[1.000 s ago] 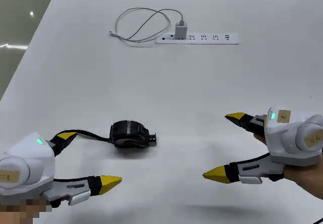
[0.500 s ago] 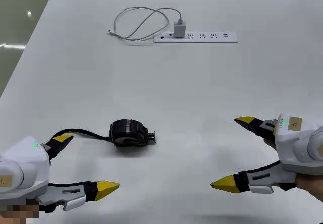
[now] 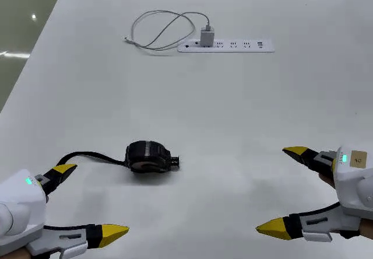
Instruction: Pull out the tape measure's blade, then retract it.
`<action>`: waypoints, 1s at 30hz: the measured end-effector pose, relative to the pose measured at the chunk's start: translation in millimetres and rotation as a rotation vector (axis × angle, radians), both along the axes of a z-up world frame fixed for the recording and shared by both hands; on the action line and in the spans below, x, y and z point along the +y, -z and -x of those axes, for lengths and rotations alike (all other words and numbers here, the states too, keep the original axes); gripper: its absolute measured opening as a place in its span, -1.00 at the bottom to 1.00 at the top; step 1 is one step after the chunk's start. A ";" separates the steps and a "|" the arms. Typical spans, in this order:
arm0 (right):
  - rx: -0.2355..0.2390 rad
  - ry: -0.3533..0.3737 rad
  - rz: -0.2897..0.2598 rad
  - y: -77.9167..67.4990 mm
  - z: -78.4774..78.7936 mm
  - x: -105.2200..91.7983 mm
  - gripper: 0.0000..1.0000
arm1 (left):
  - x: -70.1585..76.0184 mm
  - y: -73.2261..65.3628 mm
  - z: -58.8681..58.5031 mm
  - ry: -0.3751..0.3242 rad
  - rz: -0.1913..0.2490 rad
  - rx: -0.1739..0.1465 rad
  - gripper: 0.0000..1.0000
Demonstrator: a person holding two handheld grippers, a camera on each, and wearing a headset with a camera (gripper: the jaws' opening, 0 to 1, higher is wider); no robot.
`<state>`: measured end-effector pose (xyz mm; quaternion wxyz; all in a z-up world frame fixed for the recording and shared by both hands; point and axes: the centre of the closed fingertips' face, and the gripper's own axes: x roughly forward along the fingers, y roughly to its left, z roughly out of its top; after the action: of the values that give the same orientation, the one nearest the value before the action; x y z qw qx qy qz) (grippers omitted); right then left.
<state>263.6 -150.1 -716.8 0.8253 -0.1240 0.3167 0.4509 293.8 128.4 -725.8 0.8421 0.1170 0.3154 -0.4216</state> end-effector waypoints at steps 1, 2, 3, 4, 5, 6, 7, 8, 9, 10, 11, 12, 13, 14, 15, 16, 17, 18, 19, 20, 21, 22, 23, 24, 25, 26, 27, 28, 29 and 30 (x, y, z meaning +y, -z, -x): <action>0.002 0.002 -0.002 -0.3 0.6 -0.5 0.98 | 1.0 0.0 0.3 0.001 -0.004 -0.002 0.98; 0.002 0.004 -0.002 -0.3 1.1 -1.0 0.98 | 1.6 0.1 0.8 0.002 -0.005 0.001 0.98; 0.002 0.008 -0.001 -0.5 1.6 -2.3 0.98 | 2.8 0.0 1.6 0.004 -0.005 0.002 0.98; 0.003 0.010 -0.001 -0.4 2.2 -3.2 0.98 | 3.6 0.4 2.0 0.006 -0.010 0.002 0.98; 0.007 0.013 0.002 0.6 3.2 -5.1 0.98 | 4.7 0.6 2.6 0.009 -0.014 0.000 0.98; 0.006 0.014 0.005 1.1 3.5 -6.1 0.98 | 5.1 0.8 2.8 0.009 -0.016 0.000 0.98; 0.008 0.016 0.006 0.9 4.7 -7.2 0.98 | 6.1 0.8 3.1 0.010 -0.018 -0.001 0.98; 0.010 0.018 0.007 0.4 5.8 -8.2 0.98 | 7.1 1.1 3.0 0.008 -0.017 0.002 0.98; 0.012 0.018 0.010 0.4 6.7 -9.0 0.98 | 7.5 0.9 2.9 0.007 -0.019 -0.001 0.98; 0.012 0.018 0.016 0.3 7.6 -10.3 0.98 | 7.2 0.6 3.7 0.010 -0.019 0.002 0.98; 0.012 0.018 0.018 0.0 8.2 -11.1 0.98 | 7.0 0.1 4.2 0.013 -0.018 -0.001 0.98; 0.013 0.018 0.020 -0.2 8.7 -11.9 0.98 | 7.0 0.3 4.2 0.015 -0.021 -0.002 0.98; 0.013 0.017 0.025 -0.6 9.4 -13.0 0.98 | 7.1 0.6 5.1 0.020 -0.025 -0.003 0.98; 0.015 0.017 0.026 -0.9 10.0 -13.5 0.98 | 6.8 0.5 5.8 0.023 -0.023 -0.001 0.98; 0.016 0.016 0.028 -1.3 10.7 -14.1 0.98 | 7.1 0.6 6.1 0.024 -0.026 -0.002 0.98; 0.015 0.017 0.029 -1.5 10.7 -14.7 0.98 | 7.3 0.3 6.0 0.024 -0.028 -0.004 0.98; 0.017 0.017 0.031 -1.4 11.0 -15.2 0.98 | 7.0 -0.1 6.4 0.025 -0.025 -0.001 0.98; 0.017 0.015 0.034 -1.2 11.2 -15.9 0.98 | 6.8 -0.7 6.4 0.027 -0.025 -0.002 0.98; 0.017 0.015 0.036 -1.0 11.3 -16.3 0.98 | 6.8 -1.4 6.3 0.028 -0.026 -0.005 0.98; 0.018 0.013 0.039 -0.7 11.6 -16.6 0.98 | 6.8 -2.0 6.5 0.031 -0.028 -0.006 0.98; 0.017 0.012 0.041 -0.7 11.4 -17.3 0.98 | 7.0 -1.9 6.5 0.033 -0.028 -0.006 0.98; 0.017 0.011 0.042 -0.7 11.5 -17.3 0.98 | 7.4 -1.5 6.4 0.035 -0.031 -0.006 0.98; 0.018 0.008 0.044 -0.7 11.8 -17.5 0.98 | 7.9 -1.3 6.1 0.035 -0.033 -0.007 0.98; 0.018 0.007 0.046 -0.7 11.9 -17.6 0.98 | 7.8 -1.4 6.1 0.035 -0.032 -0.005 0.98; 0.018 0.006 0.048 -0.6 12.1 -17.9 0.98 | 7.8 -1.6 6.0 0.035 -0.032 -0.006 0.98; 0.018 0.005 0.050 -0.6 12.3 -18.1 0.98 | 7.8 -1.5 5.8 0.037 -0.033 -0.006 0.98; 0.018 0.005 0.050 -0.7 12.1 -18.5 0.98 | 7.7 -1.6 5.8 0.038 -0.032 -0.005 0.98; 0.019 0.006 0.049 -1.1 11.9 -18.7 0.97 | 7.7 -1.4 5.8 0.038 -0.033 -0.005 0.98; 0.019 0.006 0.050 -1.4 11.9 -18.9 0.96 | 7.8 -1.2 5.9 0.040 -0.034 -0.005 0.98; 0.019 0.005 0.049 -1.8 11.9 -18.6 0.96 | 8.1 -0.9 5.8 0.040 -0.034 -0.003 0.98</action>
<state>251.7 -168.8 -715.0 0.8200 -0.1393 0.3357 0.4421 288.0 136.4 -725.0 0.8318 0.1385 0.3187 -0.4328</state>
